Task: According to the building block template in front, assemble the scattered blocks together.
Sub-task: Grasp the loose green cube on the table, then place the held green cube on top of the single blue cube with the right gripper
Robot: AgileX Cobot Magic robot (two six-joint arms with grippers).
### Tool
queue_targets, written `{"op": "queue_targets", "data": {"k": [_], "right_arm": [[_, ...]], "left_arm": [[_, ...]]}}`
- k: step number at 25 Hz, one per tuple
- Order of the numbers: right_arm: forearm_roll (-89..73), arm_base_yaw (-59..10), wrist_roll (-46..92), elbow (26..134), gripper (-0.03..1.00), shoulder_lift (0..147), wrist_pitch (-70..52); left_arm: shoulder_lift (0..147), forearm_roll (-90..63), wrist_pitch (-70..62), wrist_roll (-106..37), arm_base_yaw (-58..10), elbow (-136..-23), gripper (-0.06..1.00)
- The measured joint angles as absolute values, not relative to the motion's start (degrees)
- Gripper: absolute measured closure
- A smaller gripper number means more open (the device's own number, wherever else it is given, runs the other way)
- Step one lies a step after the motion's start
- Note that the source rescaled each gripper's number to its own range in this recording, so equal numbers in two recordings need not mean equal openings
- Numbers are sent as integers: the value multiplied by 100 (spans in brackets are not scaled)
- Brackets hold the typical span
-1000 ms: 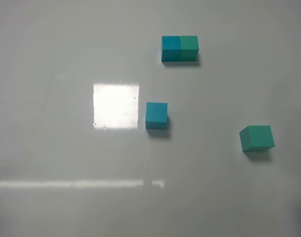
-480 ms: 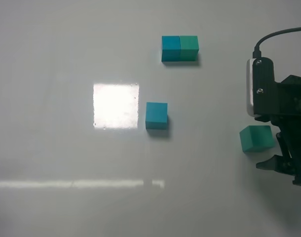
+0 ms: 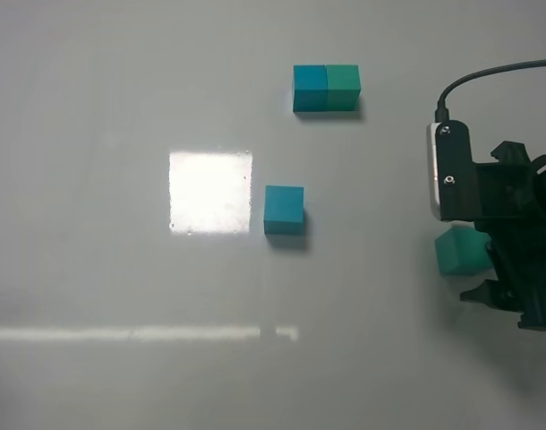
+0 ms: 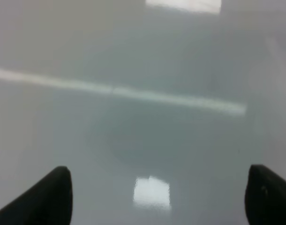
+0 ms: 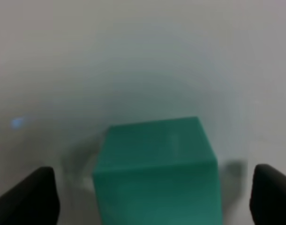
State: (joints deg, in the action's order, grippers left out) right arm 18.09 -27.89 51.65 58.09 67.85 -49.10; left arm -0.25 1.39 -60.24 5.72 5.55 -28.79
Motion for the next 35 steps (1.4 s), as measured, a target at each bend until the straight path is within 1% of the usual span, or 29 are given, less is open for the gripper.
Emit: {"op": "queue_targets", "data": {"k": [4,5,7,10,11,18,26,28,32,35], "right_arm": [[1809,-2789,5176,5809,25,6851,-4892],[1809,-2789,5175,5809,32,6862,-4892],[1809,-2789,5181,5809,50,6861,-4892],[1842,-2789,5187,5809,88,6861,-4885],[1854,-2789,5185,5810,97,6861,-4885],[1805,-2789,5199,5891,97,6878,-4939],[1222,-2828,5039,6782,97,6890,-5256],[1238,-2946,4849,7051,97,6964,-5505],[1738,-3564,4190,7606,97,7447,-6063],[1869,-3826,3953,8128,97,7930,-6414]], "left_arm": [[-25,139,-6024,572,555,-2879,20],[-25,139,-6024,572,555,-2879,20],[-25,139,-6024,572,555,-2879,20],[-25,139,-6024,572,555,-2879,20],[-25,139,-6024,572,555,-2879,20],[-25,139,-6024,572,555,-2879,20],[-25,139,-6024,572,555,-2879,20],[-25,139,-6024,572,555,-2879,20],[-25,139,-6024,572,555,-2879,20],[-25,139,-6024,572,555,-2879,20]]}}
